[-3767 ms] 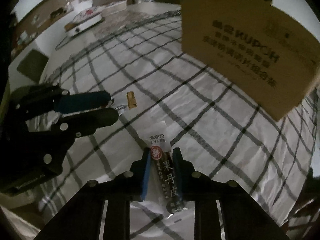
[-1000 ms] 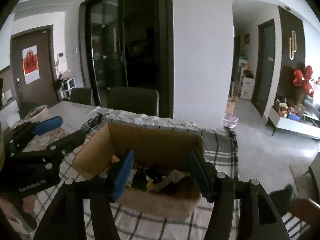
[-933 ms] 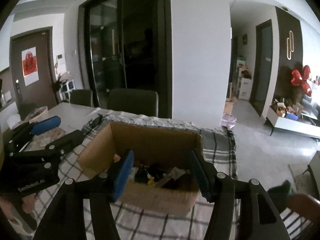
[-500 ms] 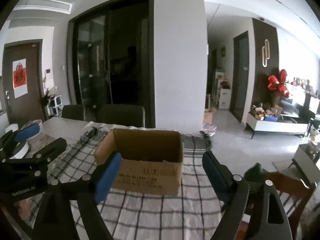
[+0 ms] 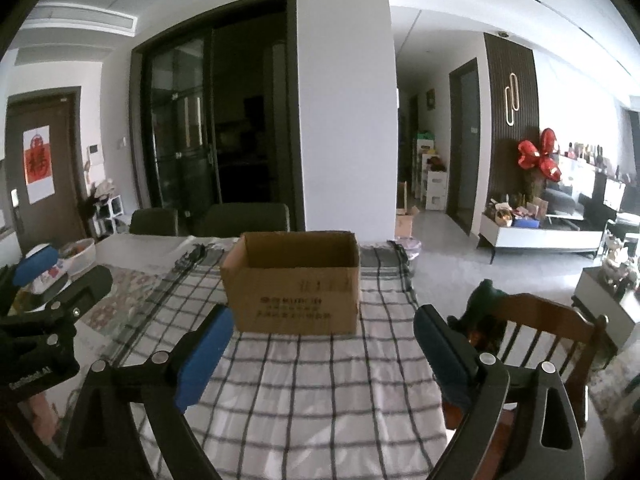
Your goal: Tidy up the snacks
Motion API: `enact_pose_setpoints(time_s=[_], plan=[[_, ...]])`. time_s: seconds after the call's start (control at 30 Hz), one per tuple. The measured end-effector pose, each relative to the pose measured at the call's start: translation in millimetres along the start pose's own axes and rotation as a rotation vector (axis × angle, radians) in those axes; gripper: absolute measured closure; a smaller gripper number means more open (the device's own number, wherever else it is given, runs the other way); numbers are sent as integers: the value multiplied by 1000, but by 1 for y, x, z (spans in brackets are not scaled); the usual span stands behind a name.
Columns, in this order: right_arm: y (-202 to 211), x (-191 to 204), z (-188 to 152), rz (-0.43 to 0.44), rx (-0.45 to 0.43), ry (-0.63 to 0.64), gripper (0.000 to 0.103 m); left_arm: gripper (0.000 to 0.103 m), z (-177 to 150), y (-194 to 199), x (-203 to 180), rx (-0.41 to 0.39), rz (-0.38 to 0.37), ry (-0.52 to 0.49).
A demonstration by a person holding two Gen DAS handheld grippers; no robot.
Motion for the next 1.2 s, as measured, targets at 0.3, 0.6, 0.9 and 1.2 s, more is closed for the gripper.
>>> enact_pose_setpoints(time_s=[0.3, 0.6, 0.9, 1.2], plan=[[44, 11, -22, -6, -6, 1, 8, 0, -21, 35, 5, 32, -2, 24], [58, 20, -37, 12, 20, 11, 8, 0, -31, 55, 10, 42, 17, 26], [63, 19, -39, 19, 20, 5, 8, 0, -31, 66, 11, 36, 18, 20], [67, 17, -40, 21, 25, -8, 8, 0, -28, 70, 6, 32, 12, 8]])
Point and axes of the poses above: each gripper's, at about its wrist camera, not at the fingertips, and y roughly against the way its jaws point, x to its left, z to its top, the point moved 8 cm from there along -y, roughly the way its jaws point, and after that the axes turned 6 degrees about -x, right-handed, at the moved point
